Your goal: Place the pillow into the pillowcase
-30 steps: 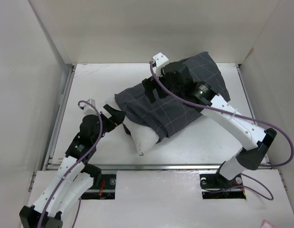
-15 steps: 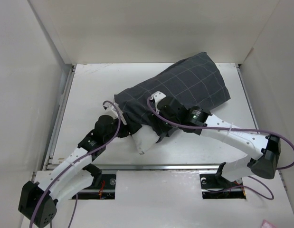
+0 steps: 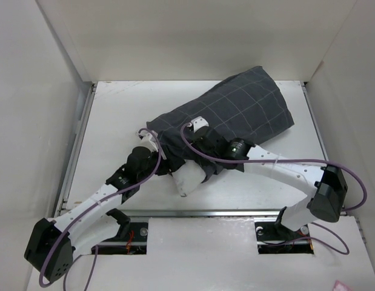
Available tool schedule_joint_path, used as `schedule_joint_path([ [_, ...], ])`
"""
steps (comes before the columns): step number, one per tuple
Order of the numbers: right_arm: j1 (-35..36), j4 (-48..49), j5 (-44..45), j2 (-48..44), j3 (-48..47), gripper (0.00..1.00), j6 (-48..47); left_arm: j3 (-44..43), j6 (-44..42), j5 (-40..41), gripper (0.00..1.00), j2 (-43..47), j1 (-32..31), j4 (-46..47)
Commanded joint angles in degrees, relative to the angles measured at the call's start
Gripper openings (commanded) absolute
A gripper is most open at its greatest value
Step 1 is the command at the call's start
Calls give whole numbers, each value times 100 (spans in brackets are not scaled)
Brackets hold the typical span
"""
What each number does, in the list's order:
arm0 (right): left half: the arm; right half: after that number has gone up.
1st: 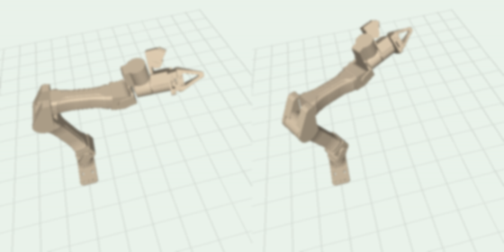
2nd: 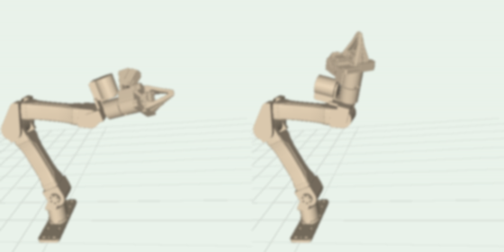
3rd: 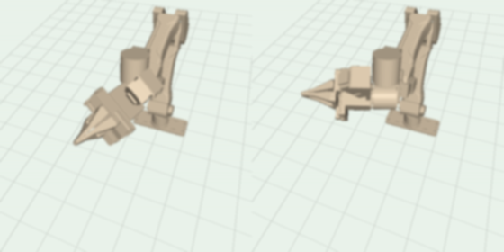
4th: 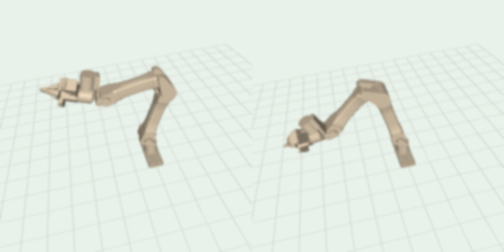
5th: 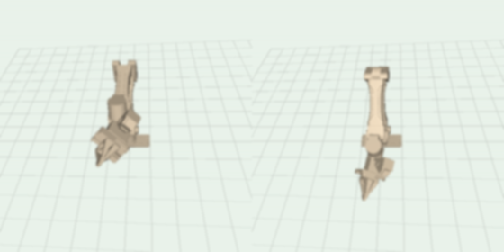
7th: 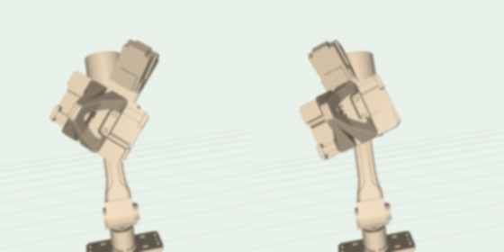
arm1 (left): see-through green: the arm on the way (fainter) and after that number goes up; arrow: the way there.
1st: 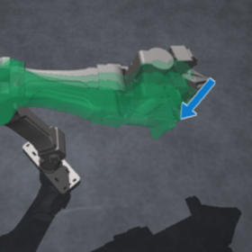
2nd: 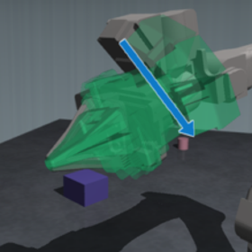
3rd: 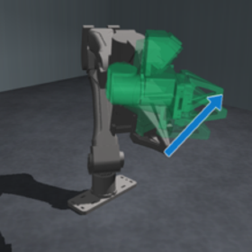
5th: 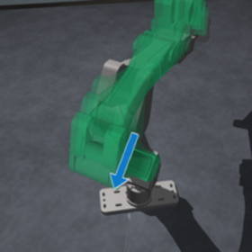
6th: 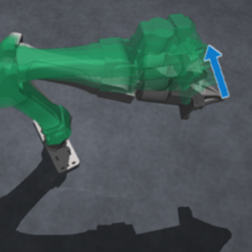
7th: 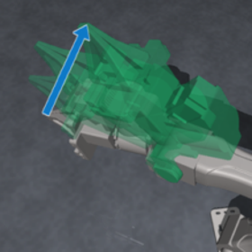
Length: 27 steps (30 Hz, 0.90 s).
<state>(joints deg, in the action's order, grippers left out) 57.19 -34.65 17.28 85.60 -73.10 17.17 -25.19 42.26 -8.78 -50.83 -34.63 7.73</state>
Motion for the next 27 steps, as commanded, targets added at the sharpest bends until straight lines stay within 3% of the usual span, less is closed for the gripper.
schedule_joint_path([
  [1,-6,442,434,44,-20,22,102,40,-78,16,62,38,-52,423],
  [3,-6,39,347,44,-230,0,172,40,-7,69,58,38,-105,694],
  [6,-6,-496,-328,-183,-643,0,173,93,-7,7,49,-347,-105,1220],
  [13,-6,-1550,-3877,-414,-1706,0,-817,-372,88,200,25,-1664,-272,2722],
  [17,-6,-1581,-5030,105,-1918,0,-1356,-548,502,455,23,-2280,-535,3881],
  [19,-6,-1396,-5341,472,-1603,0,-1575,-548,617,508,34,-2475,-658,4262],
  [23,-6,-1097,-3664,861,-1356,0,-1209,-391,669,622,63,-2372,-720,4117],
  [26,-6,-1096,-3302,679,-1277,27,-1207,-137,669,1096,77,-1933,-720,3370],
  [27,-6,-1096,-3223,564,-1277,53,-1207,-48,669,1332,80,-1531,-720,2845],
])
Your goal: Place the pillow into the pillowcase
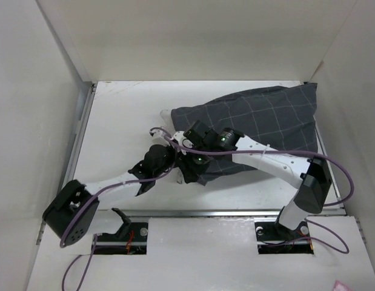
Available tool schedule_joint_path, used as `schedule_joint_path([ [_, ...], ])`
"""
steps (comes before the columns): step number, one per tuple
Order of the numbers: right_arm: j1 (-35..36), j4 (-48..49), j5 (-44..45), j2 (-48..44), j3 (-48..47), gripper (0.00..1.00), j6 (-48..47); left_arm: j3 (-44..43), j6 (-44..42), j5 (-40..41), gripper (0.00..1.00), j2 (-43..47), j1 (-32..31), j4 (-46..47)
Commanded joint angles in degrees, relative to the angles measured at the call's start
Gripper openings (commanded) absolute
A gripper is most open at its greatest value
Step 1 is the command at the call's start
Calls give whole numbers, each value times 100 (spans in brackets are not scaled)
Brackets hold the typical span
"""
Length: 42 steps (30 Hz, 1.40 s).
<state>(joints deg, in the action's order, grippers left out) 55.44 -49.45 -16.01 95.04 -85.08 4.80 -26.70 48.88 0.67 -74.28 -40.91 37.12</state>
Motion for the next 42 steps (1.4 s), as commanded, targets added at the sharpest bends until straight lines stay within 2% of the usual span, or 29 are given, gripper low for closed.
schedule_joint_path([
  [1,169,384,429,-503,-79,65,108,190,7,477,83,1054,-93,-378],
  [2,169,331,658,-626,-79,76,187,261,7,574,88,1317,-93,-668],
  [4,169,183,1159,-1022,-79,90,424,411,7,933,97,2178,-93,-1503],
  [6,169,33,2108,-1390,-79,94,688,411,7,1171,97,2767,-93,-2084],
  [7,169,-90,2468,-1523,-131,99,1037,411,-80,1355,98,3318,-93,-2556],
  [8,169,-91,3237,-1646,-132,99,1250,411,-202,1409,98,3576,-93,-2744],
  [10,169,-91,3892,-2040,-9,99,1854,411,-352,1297,95,4155,-93,-2982],
  [12,108,-91,4890,-2348,174,99,2592,411,-511,859,91,4325,-93,-2818],
  [13,29,-91,5080,-2420,254,99,2596,411,-590,856,89,4326,-93,-2816],
  [14,-94,-91,5264,-2473,324,99,2979,411,-590,534,88,4160,-93,-2668],
  [15,-452,-91,5223,-2473,403,99,3079,411,-677,383,85,4019,-93,-2580],
  [16,-690,-91,5126,-2473,535,99,3158,411,-800,225,77,3853,-93,-2483],
  [19,-1620,93,4548,-2525,938,99,3335,358,-1099,-286,67,3185,-93,-2087],
  [20,-1798,94,4467,-2526,1036,99,3387,297,-1300,-356,58,3044,-93,-1991],
  [23,-2370,304,4238,-2578,1404,99,3449,297,-1617,-646,44,2665,-93,-1648],
  [24,-2476,392,4186,-2640,1502,99,3449,297,-1775,-716,42,2664,-93,-1577],
  [28,-2907,822,3895,-2693,1783,99,3283,437,-2067,-795,40,2979,-146,-1472],
  [33,-3091,929,3833,-2421,1846,99,3072,631,-2629,-1235,45,3244,-146,-1243],
  [36,-3144,990,3833,-2237,1793,99,3071,465,-2849,-1236,45,2894,-146,-1383],
  [42,-3206,1263,3773,-2078,1793,99,3071,218,-3209,-1183,34,2226,-146,-1393],
])
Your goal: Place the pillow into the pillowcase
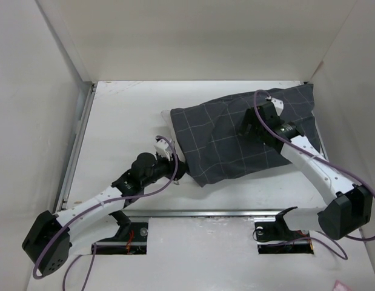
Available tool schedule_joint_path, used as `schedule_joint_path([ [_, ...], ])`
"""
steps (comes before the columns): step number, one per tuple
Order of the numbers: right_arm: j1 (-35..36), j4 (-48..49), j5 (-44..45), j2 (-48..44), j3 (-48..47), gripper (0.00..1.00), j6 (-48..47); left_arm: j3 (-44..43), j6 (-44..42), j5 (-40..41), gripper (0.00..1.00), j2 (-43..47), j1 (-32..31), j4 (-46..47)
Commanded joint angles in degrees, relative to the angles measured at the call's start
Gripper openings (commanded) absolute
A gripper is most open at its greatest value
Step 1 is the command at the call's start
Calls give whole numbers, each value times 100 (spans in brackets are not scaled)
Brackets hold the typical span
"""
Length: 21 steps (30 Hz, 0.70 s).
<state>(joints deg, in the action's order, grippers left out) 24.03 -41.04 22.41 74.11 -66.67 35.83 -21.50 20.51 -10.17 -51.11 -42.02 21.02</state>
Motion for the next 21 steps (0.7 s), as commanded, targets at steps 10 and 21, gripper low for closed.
schedule_joint_path([
  [10,-118,544,-123,244,-47,99,20,-610,-425,-609,29,-276,-253,764],
  [21,-171,650,-71,368,-153,99,73,-830,-417,-529,0,-672,-360,543],
])
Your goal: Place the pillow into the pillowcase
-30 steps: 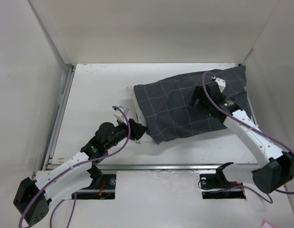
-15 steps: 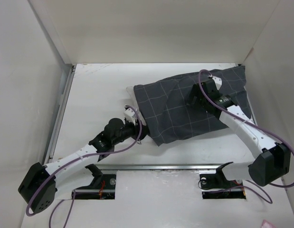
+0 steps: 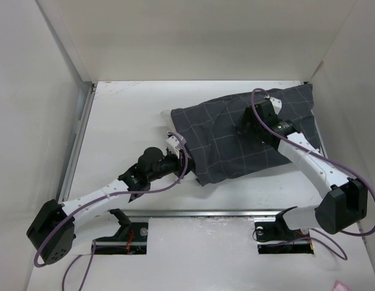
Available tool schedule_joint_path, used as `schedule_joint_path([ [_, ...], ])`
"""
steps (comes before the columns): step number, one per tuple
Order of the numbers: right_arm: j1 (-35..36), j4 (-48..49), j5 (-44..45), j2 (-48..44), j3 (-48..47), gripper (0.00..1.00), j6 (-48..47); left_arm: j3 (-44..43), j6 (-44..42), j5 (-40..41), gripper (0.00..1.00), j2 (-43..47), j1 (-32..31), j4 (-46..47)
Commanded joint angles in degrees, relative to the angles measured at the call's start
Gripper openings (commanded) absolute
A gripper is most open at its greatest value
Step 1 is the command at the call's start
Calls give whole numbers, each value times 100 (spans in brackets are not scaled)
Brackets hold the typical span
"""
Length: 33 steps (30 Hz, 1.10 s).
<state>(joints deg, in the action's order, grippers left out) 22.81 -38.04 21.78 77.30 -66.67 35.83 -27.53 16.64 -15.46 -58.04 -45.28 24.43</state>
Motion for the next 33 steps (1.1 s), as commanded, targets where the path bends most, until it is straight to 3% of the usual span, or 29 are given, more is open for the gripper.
schedule_joint_path([
  [1,-48,350,-7,49,-153,99,73,-227,-30,69,0,21,-34,203],
  [3,-101,350,-7,49,-153,99,73,-322,128,314,0,352,-34,-197],
  [6,-154,350,194,101,-275,99,73,-743,558,1394,0,915,-34,-1235],
  [7,-232,350,247,101,-276,99,73,-841,768,2084,0,1326,-34,-2004],
  [11,-618,350,300,391,-539,99,73,-1526,2165,3344,0,1875,-34,-4362],
  [17,-681,350,370,733,-864,99,20,-1871,4064,3954,0,2059,-34,-6991],
  [21,-681,402,572,787,-865,99,-32,-2011,4250,4016,0,1815,-95,-7311],
  [23,-681,403,626,839,-865,99,-33,-1942,3736,3693,0,1761,-95,-6596],
  [24,-681,464,504,840,-926,99,-215,-1827,3323,3334,6,1761,-95,-5486],
  [25,-681,604,303,840,-926,99,-322,-1704,2623,2478,25,1761,-95,-4961],
  [26,-681,675,66,840,-926,99,-384,-1581,2398,2121,58,1761,-95,-4565],
  [28,-681,737,10,927,-926,99,-498,-1519,2291,2055,99,1630,-95,-4411],
  [33,-743,667,668,1559,-1339,99,-551,-1940,2291,3004,100,1691,-95,-4824],
])
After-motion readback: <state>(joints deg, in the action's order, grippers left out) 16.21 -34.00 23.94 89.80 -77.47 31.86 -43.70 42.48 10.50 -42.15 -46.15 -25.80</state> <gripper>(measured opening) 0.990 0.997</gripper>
